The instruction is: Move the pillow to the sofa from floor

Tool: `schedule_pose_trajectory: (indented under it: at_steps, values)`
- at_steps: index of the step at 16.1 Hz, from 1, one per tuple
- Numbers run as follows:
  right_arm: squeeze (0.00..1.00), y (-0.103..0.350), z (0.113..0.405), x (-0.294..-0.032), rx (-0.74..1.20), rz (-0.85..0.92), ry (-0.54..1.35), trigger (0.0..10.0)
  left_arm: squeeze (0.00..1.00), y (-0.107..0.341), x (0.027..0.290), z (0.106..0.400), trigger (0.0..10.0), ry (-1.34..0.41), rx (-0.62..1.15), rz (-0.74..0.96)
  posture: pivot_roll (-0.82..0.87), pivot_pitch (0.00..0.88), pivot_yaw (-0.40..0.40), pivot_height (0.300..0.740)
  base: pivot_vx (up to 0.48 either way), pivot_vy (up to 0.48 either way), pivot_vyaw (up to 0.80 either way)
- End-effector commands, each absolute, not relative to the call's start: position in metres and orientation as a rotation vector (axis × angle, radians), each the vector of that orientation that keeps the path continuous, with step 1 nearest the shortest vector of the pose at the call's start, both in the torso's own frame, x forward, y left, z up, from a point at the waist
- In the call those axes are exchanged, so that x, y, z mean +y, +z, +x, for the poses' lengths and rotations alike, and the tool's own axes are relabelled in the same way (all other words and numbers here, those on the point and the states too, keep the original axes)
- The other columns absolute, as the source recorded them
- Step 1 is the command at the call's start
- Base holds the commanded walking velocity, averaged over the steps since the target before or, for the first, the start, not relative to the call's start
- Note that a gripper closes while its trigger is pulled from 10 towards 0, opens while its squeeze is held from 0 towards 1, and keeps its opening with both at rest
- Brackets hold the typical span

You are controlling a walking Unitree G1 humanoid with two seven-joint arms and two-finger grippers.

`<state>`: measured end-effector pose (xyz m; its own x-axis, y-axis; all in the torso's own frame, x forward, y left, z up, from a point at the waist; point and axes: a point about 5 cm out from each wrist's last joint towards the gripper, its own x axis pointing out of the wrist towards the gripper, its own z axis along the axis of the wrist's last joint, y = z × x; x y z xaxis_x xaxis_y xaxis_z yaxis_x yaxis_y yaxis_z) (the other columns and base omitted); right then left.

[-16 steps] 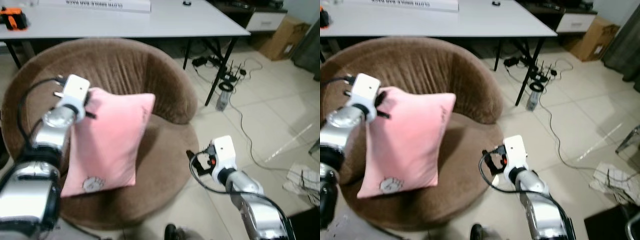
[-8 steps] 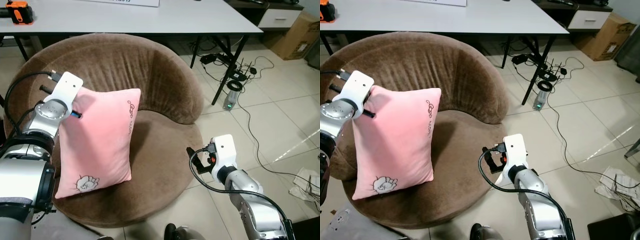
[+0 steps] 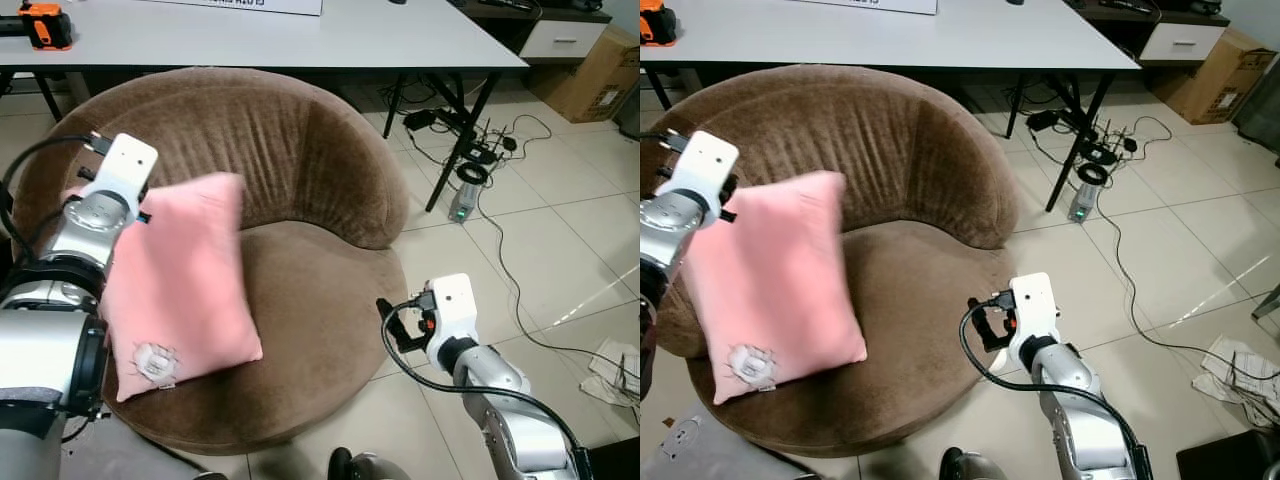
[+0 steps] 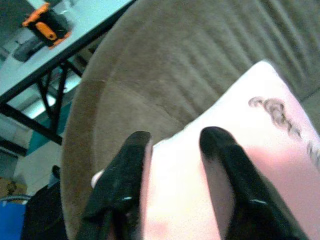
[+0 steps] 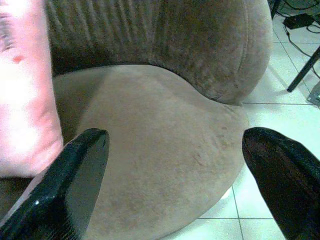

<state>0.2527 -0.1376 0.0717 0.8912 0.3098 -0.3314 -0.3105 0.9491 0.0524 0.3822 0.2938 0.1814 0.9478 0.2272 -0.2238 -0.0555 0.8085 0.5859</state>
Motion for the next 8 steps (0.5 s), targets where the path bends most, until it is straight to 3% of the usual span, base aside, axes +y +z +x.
schedule_pose_trajectory:
  at_steps: [1, 2, 4, 8]
  values:
    - [0.30, 0.073, 0.252, -0.143, 0.345, -0.002, 0.309, 10.0, 1.00, 0.199, 0.297, 0.386, 10.0, 0.193, 0.249, 0.612, -0.10, 0.073, -0.086, 0.740, 0.000, 0.000, 0.00]
    - [0.31, 0.073, 0.251, -0.143, 0.346, -0.003, 0.308, 10.0, 1.00, 0.205, 0.298, 0.388, 10.0, 0.206, 0.236, 0.611, -0.09, 0.069, -0.084, 0.740, 0.000, 0.000, 0.00]
    - [0.31, 0.075, 0.252, -0.142, 0.324, -0.005, 0.306, 10.0, 0.00, 0.212, 0.296, 0.390, 10.0, 0.205, 0.216, 0.587, -0.09, 0.062, -0.080, 0.740, 0.000, 0.000, 0.00]
    - [0.33, 0.079, 0.259, -0.146, 0.285, -0.041, 0.277, 10.0, 0.00, 0.193, 0.269, 0.394, 10.0, 0.080, 0.192, 0.493, -0.09, 0.048, -0.080, 0.740, 0.000, 0.000, 0.00]
